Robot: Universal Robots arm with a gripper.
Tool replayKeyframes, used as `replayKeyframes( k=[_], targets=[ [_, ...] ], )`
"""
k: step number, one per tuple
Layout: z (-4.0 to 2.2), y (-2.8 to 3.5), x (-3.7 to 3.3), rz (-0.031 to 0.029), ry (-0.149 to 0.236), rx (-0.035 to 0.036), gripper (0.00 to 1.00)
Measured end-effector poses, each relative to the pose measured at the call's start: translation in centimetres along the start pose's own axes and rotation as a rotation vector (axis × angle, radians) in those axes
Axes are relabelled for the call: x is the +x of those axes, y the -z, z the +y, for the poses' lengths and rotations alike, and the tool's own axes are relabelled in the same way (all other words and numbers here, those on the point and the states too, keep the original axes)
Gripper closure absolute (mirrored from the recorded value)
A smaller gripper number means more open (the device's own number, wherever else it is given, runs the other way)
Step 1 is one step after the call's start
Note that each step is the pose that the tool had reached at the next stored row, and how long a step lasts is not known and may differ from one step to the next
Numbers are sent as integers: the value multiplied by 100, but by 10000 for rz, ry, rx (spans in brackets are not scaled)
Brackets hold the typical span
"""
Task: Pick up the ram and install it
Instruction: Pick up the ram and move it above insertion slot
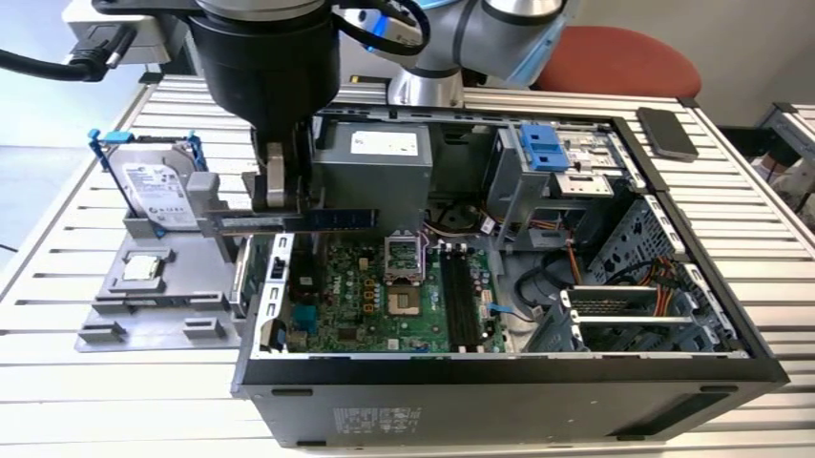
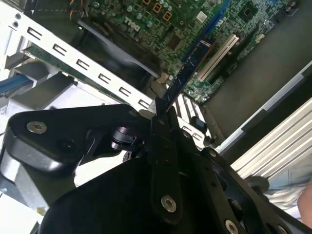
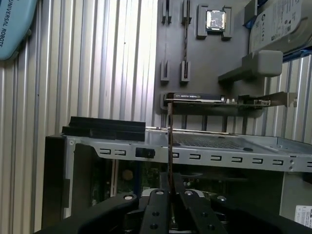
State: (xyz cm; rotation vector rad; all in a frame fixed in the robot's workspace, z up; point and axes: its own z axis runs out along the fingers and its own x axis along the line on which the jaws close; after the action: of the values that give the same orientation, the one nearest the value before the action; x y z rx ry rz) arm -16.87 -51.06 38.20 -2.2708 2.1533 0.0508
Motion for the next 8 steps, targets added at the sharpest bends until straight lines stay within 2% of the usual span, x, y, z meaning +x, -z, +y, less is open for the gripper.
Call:
replayKeyframes(
  k=[8],
  targets=[
    [-117, 3, 6, 1, 5, -1, 100]
  ],
)
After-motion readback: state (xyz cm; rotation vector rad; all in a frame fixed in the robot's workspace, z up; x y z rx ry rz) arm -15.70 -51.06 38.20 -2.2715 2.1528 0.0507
